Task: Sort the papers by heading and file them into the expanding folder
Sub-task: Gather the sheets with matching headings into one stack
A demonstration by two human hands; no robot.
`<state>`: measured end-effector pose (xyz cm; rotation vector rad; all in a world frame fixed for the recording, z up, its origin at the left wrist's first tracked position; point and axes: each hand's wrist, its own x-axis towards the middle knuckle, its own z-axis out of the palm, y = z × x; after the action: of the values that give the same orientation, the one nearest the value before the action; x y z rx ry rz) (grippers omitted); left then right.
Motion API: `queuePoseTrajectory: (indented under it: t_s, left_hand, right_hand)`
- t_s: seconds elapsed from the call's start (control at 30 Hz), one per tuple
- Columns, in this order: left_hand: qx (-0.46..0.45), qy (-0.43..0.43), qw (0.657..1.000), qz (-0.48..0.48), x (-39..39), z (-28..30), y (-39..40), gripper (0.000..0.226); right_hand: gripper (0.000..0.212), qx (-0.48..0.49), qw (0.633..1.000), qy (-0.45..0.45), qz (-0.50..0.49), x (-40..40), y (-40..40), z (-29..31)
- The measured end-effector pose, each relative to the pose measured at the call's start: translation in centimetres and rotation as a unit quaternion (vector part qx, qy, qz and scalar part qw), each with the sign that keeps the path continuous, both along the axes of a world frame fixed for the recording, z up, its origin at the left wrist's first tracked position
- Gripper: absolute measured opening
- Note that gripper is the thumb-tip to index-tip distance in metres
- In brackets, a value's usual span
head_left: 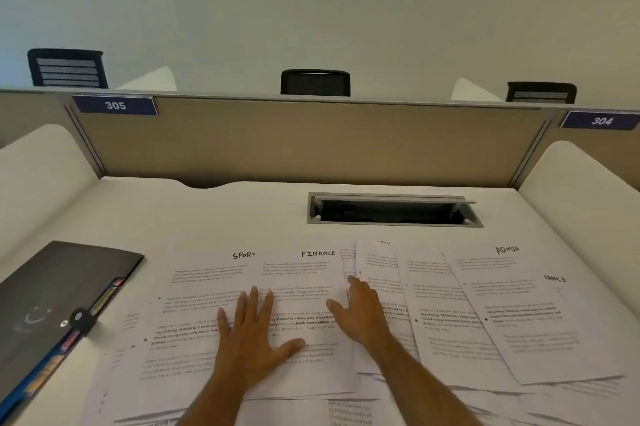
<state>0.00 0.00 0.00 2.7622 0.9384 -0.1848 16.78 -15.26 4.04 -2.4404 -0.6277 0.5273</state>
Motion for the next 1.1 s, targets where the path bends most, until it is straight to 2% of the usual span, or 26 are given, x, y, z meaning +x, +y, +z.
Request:
queuePoseTrajectory:
  t_s: [0.2,0.33,0.4,0.43,0.53,0.6,0.7,0.83,0.93,1.0,1.1]
  left_hand:
    - [0.024,-0.023,0.999,0.006,-0.4,-0.6,-0.3,0.12]
    - [0.024,-0.021,1.0,0.002,-0.5,-0.4,-0.4,0.119]
    - [0.023,-0.023,0.999,0.005,-0.5,-0.3,-0.5,0.118]
    - [0.024,-0.025,0.999,0.006,-0.5,-0.3,-0.5,0.118]
    - [0.02,-0.028,0.999,0.013,-0.5,-0.2,-0.6,0.118]
    - [0.018,-0.022,1.0,0.01,-0.5,-0.2,-0.6,0.118]
    - [0.009,-0.035,0.999,0.014,-0.6,-0.1,-0.6,0.116]
    - [-0.043,-0.097,0.994,0.032,-0.7,0.6,-0.5,0.118]
    - [-0.149,-0.222,0.961,0.072,-0.7,1.9,-0.5,0.121]
    - [-0.206,-0.31,0.921,0.115,-0.3,3.2,-0.3,0.117]
    - [-0.304,-0.393,0.85,0.176,0.7,5.3,-0.1,0.098]
  right_hand:
    - [0.075,0.038,0.99,0.101,-0.089,0.9,1.4,0.2]
    - [0.048,0.135,0.955,0.228,-0.133,1.8,1.4,0.2]
    - [0.038,0.164,0.943,0.258,-0.133,1.7,1.4,0.3]
    - [0.034,0.162,0.949,0.242,-0.123,1.4,1.4,0.3]
    - [0.02,0.103,0.985,0.12,-0.069,0.4,1.4,0.5]
    - [0.018,0.081,0.993,0.069,-0.048,-0.5,1.5,0.6]
    - [0.019,0.095,0.993,0.043,-0.047,-1.3,1.6,0.8]
    - [0.012,0.153,0.983,0.068,-0.073,-1.0,1.2,1.3]
    - [0.022,0.225,0.961,0.133,-0.09,-0.4,0.5,1.7]
    - [0.024,0.277,0.939,0.175,-0.102,0.1,-0.1,2.1]
    - [0.023,0.331,0.909,0.229,-0.112,0.8,-0.7,3.0]
